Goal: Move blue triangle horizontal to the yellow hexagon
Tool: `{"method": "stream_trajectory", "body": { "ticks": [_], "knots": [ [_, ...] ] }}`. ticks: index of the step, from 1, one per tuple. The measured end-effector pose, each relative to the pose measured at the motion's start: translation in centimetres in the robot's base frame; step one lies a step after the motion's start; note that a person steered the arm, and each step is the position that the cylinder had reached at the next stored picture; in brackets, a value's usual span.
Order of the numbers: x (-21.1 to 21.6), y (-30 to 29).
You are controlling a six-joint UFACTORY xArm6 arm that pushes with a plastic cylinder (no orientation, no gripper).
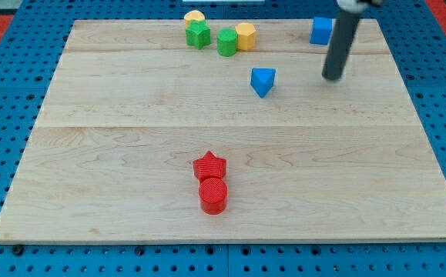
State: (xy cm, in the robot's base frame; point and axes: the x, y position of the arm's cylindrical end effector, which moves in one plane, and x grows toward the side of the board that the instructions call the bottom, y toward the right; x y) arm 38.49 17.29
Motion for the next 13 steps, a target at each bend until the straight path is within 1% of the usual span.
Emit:
{"method": "stream_trajectory", "body": {
  "ticks": [1, 2, 5, 6, 7, 8, 9, 10, 11, 12, 13],
  "knots": [
    [5.4, -5.4],
    [3.2, -11.3],
    [-8.7, -9.0],
    [-9.5, -11.1],
    [-8.8, -13.1],
    [-11.0, -13.7],
    [-13.3, -12.4],
    [-14.2, -10.2],
    [-14.5, -12.3],
    [-15.8, -12.5],
    [-16.1, -11.3]
  ]
}}
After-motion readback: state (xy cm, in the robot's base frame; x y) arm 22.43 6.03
